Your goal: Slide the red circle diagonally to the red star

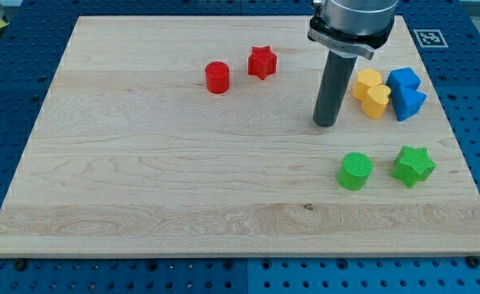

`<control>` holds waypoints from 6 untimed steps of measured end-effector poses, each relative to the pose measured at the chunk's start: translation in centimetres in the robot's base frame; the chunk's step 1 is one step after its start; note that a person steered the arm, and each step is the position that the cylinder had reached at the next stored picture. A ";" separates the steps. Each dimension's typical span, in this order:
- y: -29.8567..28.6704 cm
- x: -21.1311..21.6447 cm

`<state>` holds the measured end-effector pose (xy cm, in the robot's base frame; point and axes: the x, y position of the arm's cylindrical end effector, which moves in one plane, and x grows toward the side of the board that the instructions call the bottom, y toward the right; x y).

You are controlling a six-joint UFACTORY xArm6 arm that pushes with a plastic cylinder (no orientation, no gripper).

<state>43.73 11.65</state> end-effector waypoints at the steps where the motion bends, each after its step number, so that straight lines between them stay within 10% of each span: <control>1: 0.0 0.0; 6: -14.2 -9.5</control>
<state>34.23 -2.57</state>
